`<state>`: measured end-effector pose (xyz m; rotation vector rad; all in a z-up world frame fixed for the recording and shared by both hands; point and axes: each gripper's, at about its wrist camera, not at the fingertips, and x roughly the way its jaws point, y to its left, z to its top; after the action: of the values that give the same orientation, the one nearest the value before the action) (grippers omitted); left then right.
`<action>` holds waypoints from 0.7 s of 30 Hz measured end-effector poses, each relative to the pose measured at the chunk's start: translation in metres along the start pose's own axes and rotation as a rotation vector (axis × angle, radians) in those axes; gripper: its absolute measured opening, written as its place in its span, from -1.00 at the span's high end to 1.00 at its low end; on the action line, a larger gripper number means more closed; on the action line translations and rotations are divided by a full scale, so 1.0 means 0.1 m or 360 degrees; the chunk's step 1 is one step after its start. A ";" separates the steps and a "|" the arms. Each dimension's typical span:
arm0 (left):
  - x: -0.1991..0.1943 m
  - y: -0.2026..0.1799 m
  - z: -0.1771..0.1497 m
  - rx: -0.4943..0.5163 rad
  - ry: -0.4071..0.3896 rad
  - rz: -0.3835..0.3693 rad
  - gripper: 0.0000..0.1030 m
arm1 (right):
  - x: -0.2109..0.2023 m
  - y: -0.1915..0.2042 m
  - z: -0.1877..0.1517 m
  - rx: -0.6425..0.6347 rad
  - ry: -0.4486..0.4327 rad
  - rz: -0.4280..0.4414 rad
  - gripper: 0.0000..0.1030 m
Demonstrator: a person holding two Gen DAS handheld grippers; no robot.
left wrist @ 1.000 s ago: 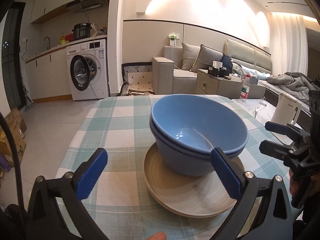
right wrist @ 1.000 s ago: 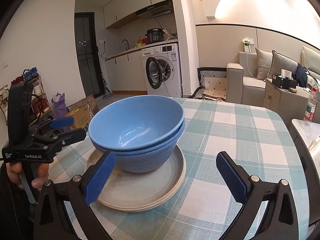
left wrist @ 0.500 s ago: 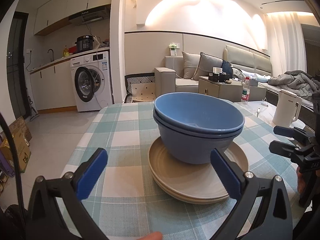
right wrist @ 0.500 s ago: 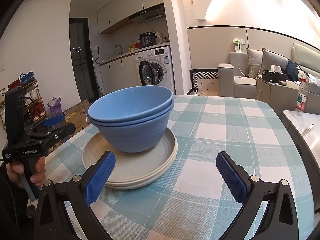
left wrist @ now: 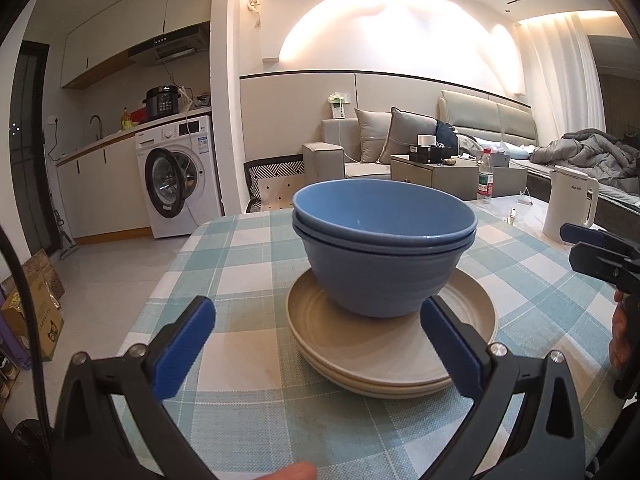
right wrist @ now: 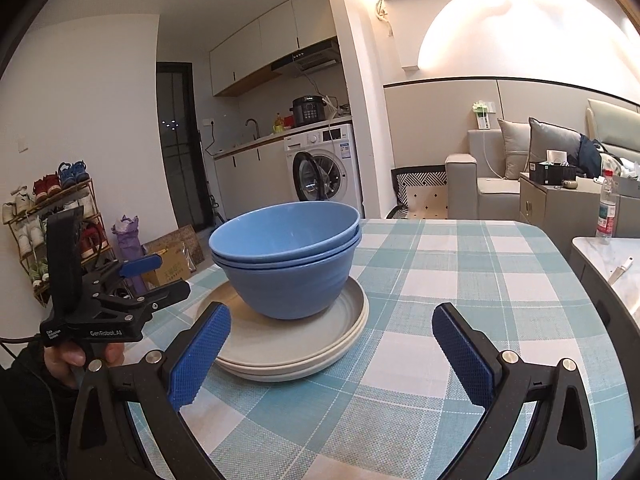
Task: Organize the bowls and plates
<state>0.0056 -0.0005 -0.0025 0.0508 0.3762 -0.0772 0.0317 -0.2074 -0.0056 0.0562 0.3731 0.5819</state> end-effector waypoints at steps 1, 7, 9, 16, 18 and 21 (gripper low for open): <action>0.00 0.01 0.00 -0.0012 -0.0002 -0.0004 -1.00 | -0.01 -0.01 0.00 0.0006 -0.0008 0.0002 -0.99; -0.02 0.11 -0.01 -0.0096 -0.0014 -0.0023 -1.00 | -0.03 0.06 0.00 -0.0038 -0.0030 -0.0004 -0.99; -0.03 0.14 -0.02 -0.0118 -0.0026 -0.0027 -1.00 | -0.03 0.11 -0.01 -0.0075 -0.0029 -0.0005 -0.99; -0.04 0.16 -0.03 -0.0131 -0.0034 -0.0030 -1.00 | -0.01 0.27 -0.03 -0.0207 -0.0013 -0.0009 -0.99; -0.04 0.17 -0.03 -0.0128 -0.0035 -0.0031 -1.00 | 0.00 0.28 -0.04 -0.0217 -0.0011 -0.0005 -0.99; -0.05 0.18 -0.03 -0.0130 -0.0041 -0.0031 -1.00 | 0.00 0.26 -0.04 -0.0199 -0.0008 -0.0001 -0.99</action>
<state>0.0016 0.0176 -0.0034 -0.0343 0.3540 -0.0817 0.0169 -0.1858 -0.0052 -0.0621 0.3310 0.6034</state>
